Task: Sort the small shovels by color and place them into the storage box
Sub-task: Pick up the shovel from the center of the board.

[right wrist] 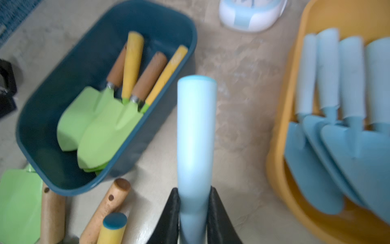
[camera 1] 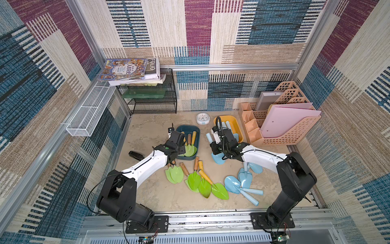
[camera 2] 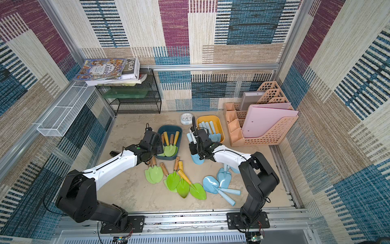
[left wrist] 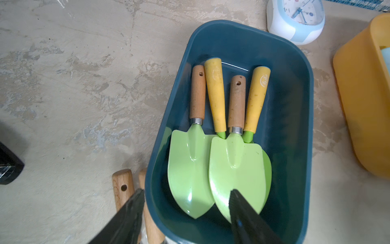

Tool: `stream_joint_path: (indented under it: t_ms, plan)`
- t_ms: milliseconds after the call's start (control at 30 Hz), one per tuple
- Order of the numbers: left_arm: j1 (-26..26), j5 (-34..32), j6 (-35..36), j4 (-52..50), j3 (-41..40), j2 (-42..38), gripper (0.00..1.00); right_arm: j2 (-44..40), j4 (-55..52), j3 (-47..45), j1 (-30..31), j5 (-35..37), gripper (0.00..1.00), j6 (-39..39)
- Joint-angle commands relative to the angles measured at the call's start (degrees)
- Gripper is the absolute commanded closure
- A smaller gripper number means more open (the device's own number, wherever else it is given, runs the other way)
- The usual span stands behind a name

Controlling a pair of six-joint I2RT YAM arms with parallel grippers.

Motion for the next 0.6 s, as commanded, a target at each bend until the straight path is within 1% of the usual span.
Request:
stream_joint_path:
  t_ms: [0,100,200,367,567]
  plan:
    - [0.05,-0.7,0.23,-0.41,-0.04,-0.06,0.35,-0.35,-1.28,4.65,-4.24,-2.47,0.85,-2.29]
    - [0.06,-0.5,0.24,-0.23,-0.04,0.1,0.35,1.94,-2.27,10.02,-9.36,-4.12,0.85,-2.76]
    - [0.05,-0.35,0.42,-0.21,0.13,0.42,0.34,6.37,-4.52,16.23,-12.45,-2.99,0.84,-4.26]
    - [0.07,-0.22,0.65,-0.08,0.4,1.12,0.35,15.93,-8.73,25.07,-15.45,-0.76,0.84,-6.47]
    - [0.06,-0.66,1.02,-0.41,0.75,1.83,0.35,23.52,-8.95,28.7,-17.04,-0.6,0.84,-5.86]
